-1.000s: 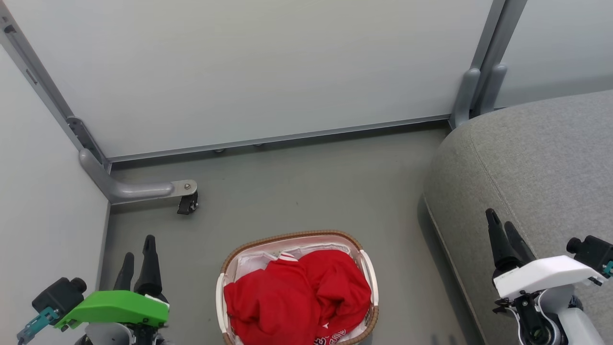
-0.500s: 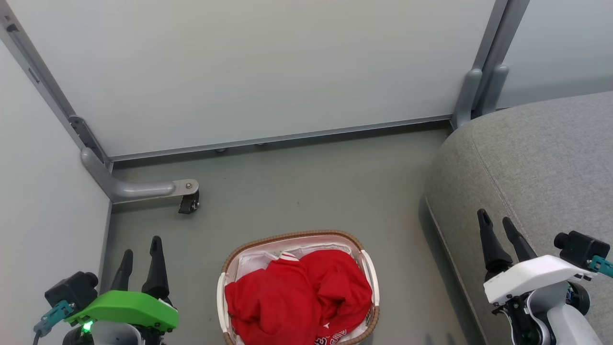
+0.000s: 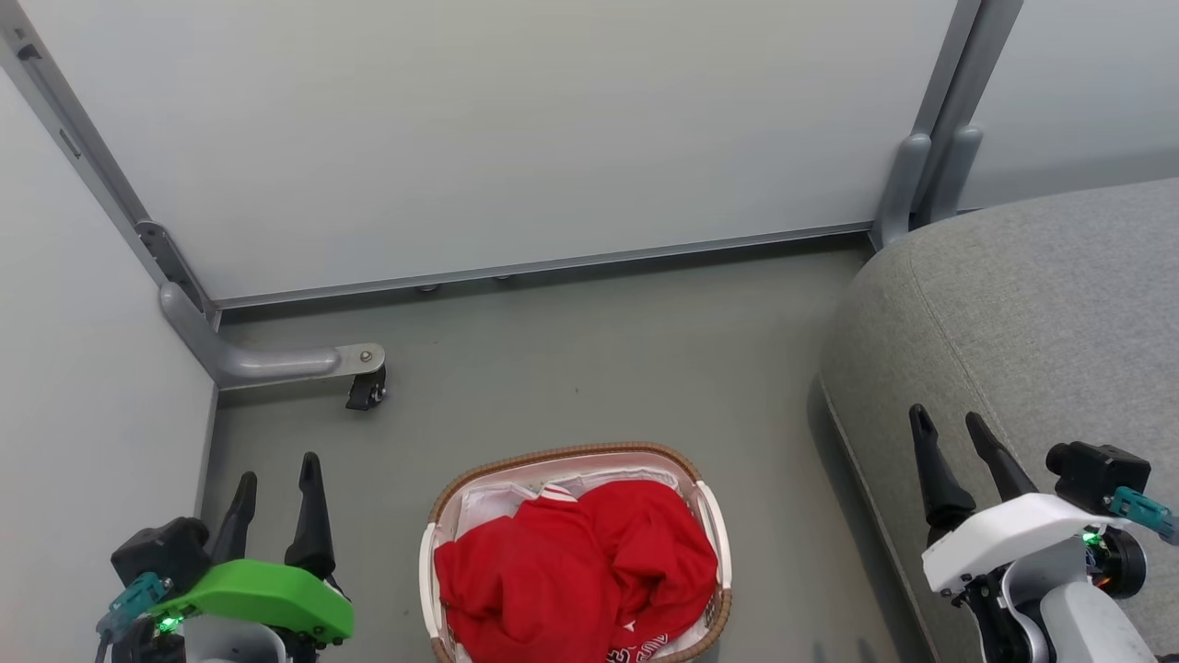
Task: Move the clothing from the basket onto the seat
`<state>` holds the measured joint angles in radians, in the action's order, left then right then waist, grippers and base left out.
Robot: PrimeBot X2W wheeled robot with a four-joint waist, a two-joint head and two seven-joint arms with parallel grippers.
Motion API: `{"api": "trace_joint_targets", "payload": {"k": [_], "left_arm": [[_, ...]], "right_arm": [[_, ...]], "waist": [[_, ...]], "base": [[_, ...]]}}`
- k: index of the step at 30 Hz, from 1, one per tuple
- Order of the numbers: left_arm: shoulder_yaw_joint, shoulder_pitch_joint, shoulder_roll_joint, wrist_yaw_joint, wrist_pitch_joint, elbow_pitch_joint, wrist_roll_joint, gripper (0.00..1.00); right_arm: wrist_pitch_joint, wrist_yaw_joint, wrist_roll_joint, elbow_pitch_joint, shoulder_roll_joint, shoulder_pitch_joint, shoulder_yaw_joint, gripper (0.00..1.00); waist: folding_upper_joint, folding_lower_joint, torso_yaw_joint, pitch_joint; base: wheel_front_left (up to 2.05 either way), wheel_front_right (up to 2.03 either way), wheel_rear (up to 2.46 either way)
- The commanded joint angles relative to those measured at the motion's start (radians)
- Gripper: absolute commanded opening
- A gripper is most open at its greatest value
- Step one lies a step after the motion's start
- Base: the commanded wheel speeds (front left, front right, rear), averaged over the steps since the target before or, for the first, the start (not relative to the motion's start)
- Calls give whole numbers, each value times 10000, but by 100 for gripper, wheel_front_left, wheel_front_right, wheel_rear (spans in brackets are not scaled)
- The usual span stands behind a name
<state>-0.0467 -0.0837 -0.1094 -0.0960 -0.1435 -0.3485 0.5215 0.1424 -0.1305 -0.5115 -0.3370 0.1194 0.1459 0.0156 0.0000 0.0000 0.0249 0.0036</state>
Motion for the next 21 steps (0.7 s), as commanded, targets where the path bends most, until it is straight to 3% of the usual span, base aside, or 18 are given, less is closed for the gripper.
{"api": "trace_joint_targets", "payload": {"k": [1, 21], "left_arm": [[-20, -256, -87, 3, -112, 36, -349, 100], [42, -169, -4, -85, -571, -95, -2163, 100]], "right_arm": [[121, -2, 302, 12, 111, 229, 31, 100], [583, -3, 2244, -278, 121, 269, 184, 100]], "waist": [[0, 0, 6, -3], [0, 0, 23, -36]], "base": [[0, 0, 0], [0, 0, 0]]}}
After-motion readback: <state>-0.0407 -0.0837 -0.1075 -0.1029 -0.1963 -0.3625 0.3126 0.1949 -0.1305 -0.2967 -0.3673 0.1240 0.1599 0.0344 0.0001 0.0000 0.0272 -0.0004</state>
